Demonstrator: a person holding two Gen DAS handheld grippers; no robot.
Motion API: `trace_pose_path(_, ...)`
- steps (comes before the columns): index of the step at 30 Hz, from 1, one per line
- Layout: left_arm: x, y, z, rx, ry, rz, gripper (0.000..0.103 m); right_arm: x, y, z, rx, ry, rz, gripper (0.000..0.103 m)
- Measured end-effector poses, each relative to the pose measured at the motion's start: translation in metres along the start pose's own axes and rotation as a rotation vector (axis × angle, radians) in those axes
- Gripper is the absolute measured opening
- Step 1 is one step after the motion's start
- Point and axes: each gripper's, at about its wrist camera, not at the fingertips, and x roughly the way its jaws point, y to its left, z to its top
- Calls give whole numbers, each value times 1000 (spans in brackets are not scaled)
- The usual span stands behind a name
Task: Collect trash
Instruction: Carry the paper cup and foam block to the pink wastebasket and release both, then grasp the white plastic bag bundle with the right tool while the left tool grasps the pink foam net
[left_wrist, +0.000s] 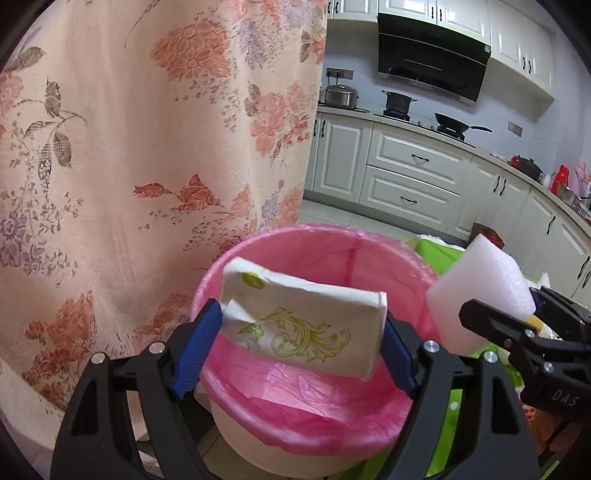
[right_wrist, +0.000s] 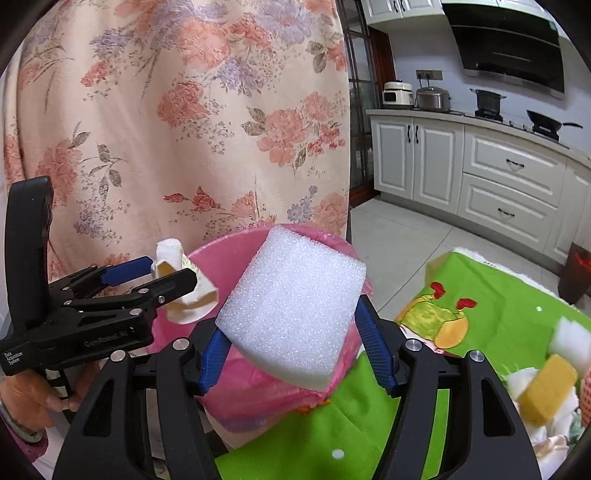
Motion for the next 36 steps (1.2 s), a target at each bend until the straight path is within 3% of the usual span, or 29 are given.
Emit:
trace_pose_path(6,7,4,1,0,6,-11,79,14,3,-4,-15,6,14,66)
trace_pose_path(8,5,5,1,4,-1,-3,82,14,2,-8,-15,4,10,80)
trace_pose_path(15,-16,10,-6,-30,-28,25,85,-6,1,-15,-20,-32,3,80)
trace_pose_path(21,-54,4,-24,-77,-72,78,96,-64,-5,-38,7,-98,-36,80)
trace_pose_path(26,-80,-30,-53,-69,-77,72,98,-114,-15,-71,20,-123,-93,84)
trace_pose_path(36,-103,-122,-115,4,-47,-26,98,-201,-56,-140,103,-125,-247,84)
